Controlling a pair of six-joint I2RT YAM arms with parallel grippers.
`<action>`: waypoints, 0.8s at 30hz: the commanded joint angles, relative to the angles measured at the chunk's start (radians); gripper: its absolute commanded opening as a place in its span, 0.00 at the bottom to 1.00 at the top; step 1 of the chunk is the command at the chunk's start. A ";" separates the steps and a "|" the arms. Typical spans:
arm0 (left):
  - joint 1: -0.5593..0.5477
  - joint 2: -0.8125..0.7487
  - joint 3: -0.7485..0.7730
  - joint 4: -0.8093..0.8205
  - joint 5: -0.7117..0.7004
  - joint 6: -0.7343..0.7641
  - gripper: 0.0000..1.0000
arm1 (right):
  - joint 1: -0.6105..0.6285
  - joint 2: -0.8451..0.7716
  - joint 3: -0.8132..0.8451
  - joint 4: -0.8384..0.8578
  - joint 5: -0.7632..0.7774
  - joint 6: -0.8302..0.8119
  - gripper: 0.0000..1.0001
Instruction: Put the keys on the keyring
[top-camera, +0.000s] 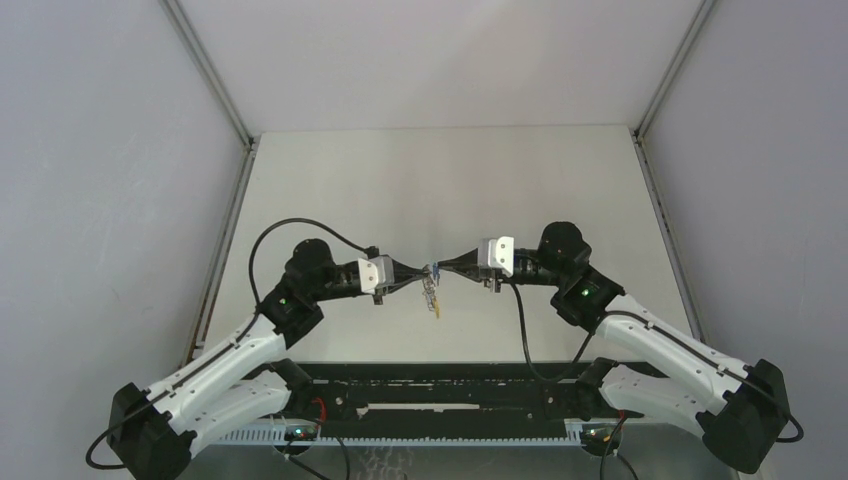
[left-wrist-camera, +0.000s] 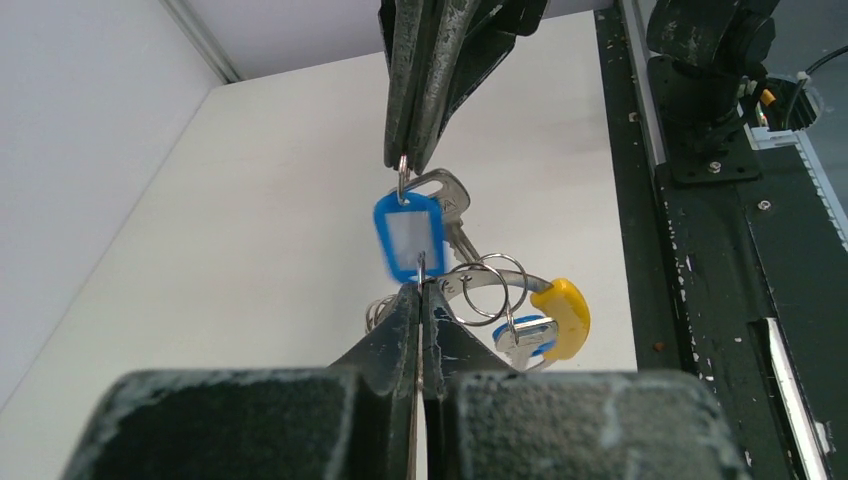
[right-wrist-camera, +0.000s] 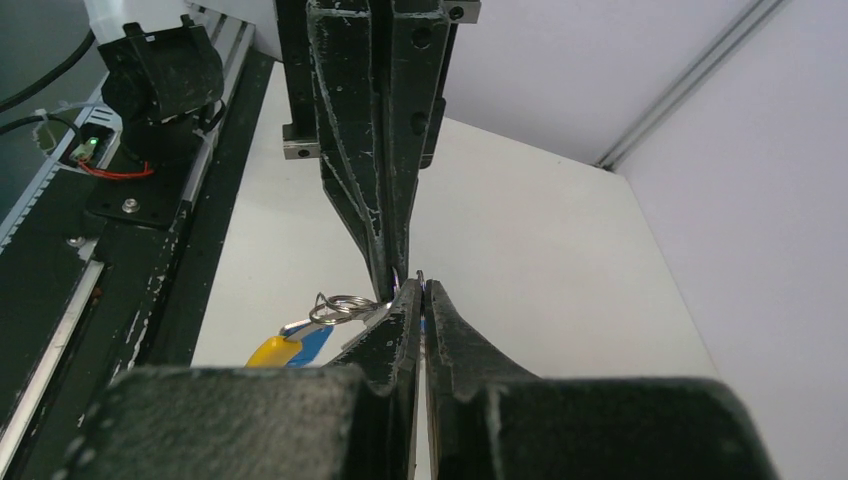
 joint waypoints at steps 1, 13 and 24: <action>0.000 0.004 0.070 0.054 0.026 -0.017 0.00 | -0.009 0.001 -0.002 0.033 -0.056 -0.023 0.00; 0.001 0.000 0.068 0.084 0.051 -0.038 0.00 | -0.009 0.039 0.022 -0.002 -0.068 -0.041 0.00; 0.003 0.009 0.066 0.091 0.051 -0.044 0.00 | -0.013 0.026 0.020 0.005 -0.063 -0.025 0.00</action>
